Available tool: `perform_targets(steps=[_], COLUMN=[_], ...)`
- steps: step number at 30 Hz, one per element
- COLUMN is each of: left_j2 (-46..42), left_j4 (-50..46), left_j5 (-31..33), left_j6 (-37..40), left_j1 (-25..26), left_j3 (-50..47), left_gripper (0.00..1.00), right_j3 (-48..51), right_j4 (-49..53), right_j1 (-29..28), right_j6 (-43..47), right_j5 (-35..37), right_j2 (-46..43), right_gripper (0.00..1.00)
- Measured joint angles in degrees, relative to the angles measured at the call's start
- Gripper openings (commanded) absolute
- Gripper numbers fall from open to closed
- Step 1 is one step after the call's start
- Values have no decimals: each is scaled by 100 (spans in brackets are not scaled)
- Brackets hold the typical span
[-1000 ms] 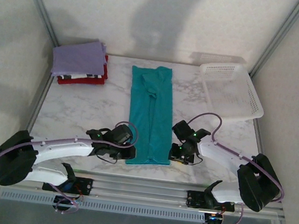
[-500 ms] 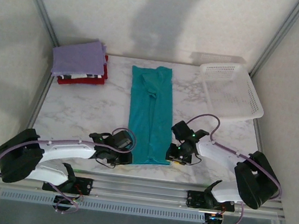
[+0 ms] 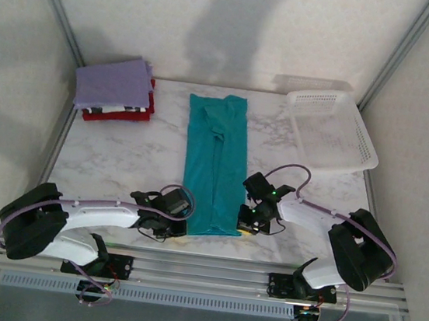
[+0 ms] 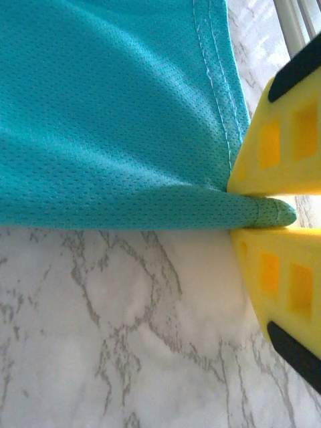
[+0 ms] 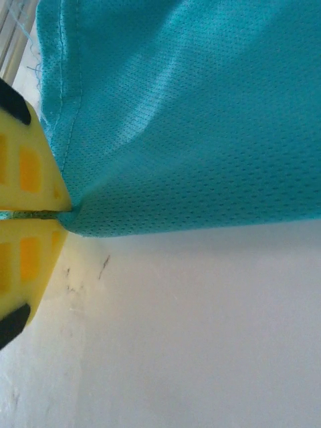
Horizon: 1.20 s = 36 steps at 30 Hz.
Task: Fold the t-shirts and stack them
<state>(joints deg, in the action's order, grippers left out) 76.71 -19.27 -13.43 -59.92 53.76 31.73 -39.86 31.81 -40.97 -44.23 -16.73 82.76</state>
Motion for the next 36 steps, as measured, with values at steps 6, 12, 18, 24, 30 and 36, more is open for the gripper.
perform_targets(steps=[6,12,18,24,30,36], left_j2=[-13,-125,232,599,992,1569], left_j4=[-87,214,195,160,20,-46], left_j5=[118,273,140,61,59,146], left_j6=[-122,-396,-42,621,1217,1735], left_j1=[74,227,-243,-1005,-1550,-2050], left_j3=[83,-28,859,1867,2514,2990], left_gripper=[0,0,0,0,0,0], right_j3=[15,155,-667,-1637,-2404,-3576], right_j4=[74,232,828,1025,1062,1097], right_j1=[-42,-393,-179,463,916,1213], right_j6=[-107,-262,151,647,1062,1342], right_j5=[61,168,461,581,623,732], right_j2=[-48,-264,-166,203,841,1784], right_gripper=[0,0,0,0,0,0])
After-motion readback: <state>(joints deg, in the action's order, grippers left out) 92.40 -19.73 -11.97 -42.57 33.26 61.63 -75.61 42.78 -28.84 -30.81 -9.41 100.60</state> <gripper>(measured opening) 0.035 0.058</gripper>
